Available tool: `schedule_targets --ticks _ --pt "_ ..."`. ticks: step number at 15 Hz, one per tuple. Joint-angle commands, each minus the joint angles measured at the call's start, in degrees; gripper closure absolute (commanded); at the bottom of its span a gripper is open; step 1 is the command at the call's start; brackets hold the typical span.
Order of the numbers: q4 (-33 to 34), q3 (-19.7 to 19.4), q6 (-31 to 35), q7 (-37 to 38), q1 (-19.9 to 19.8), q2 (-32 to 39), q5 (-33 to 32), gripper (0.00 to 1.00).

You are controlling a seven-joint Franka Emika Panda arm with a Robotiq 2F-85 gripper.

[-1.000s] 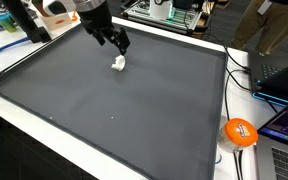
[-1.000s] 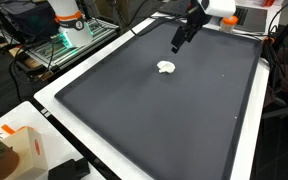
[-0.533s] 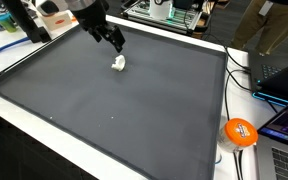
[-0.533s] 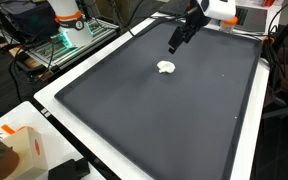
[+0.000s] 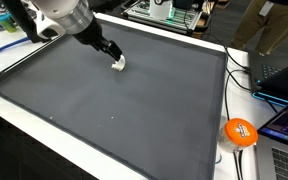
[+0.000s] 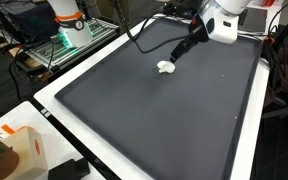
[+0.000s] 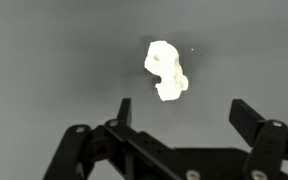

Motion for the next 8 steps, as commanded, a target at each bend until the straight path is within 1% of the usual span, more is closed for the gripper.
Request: schedule_targets --ticks 1,4,8 --pt "6.78 -0.07 -4.71 -1.37 -0.86 5.71 1.5 0.0" --pt "10.54 0.07 -6.89 -1.62 -1.09 9.06 1.83 0.0" --pt "15.79 0.05 -11.74 -1.29 -0.85 12.67 1.8 0.0"
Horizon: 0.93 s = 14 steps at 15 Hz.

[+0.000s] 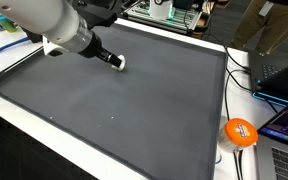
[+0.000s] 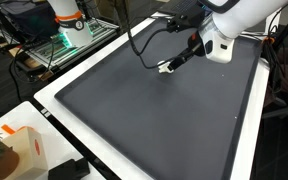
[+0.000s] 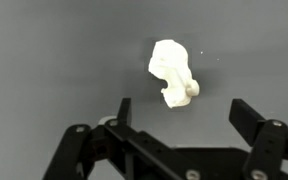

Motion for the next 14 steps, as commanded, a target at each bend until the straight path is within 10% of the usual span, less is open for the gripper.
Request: schedule_targets --ticks 1,14 --pt "6.87 0.04 -5.38 -0.29 -0.26 4.4 1.44 0.0" --pt "13.8 -0.52 -10.13 1.29 0.05 9.82 1.16 0.0"
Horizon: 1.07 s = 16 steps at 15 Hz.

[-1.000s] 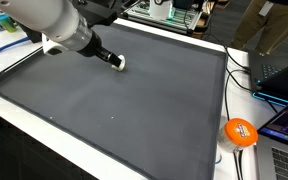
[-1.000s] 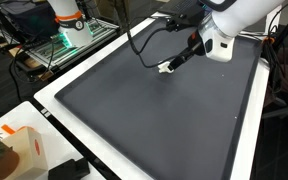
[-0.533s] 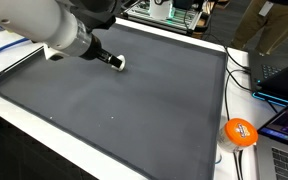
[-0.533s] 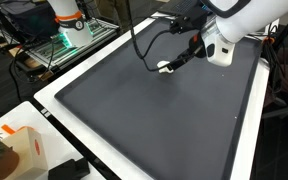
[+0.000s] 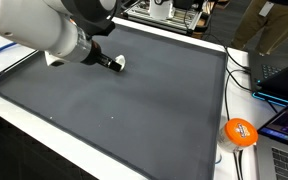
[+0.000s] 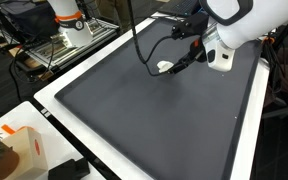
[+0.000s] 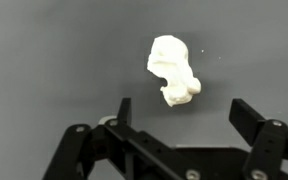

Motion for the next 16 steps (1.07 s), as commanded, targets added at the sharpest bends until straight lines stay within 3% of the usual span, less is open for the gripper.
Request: schedule_targets --ticks 1,16 --pt "1.73 -0.52 -2.38 1.19 0.07 1.7 0.85 0.0" --pt "2.01 -0.13 -1.86 2.04 0.04 3.39 0.33 0.0"
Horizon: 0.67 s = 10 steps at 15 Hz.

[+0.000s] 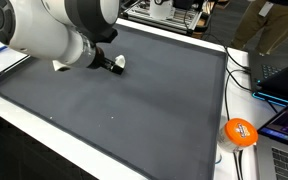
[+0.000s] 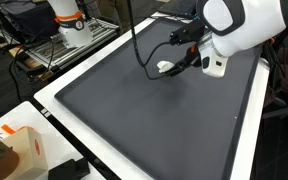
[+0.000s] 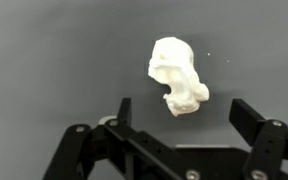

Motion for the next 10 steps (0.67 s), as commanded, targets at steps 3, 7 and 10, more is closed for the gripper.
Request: schedule_targets --ticks 3,7,10 --pt "1.98 -0.11 -1.49 0.95 -0.01 1.74 0.25 0.0" --pt "-2.42 -0.06 0.26 2.01 -0.3 -2.58 0.94 0.0" --pt "-8.85 0.05 2.37 3.67 -0.68 -8.07 1.51 0.0"
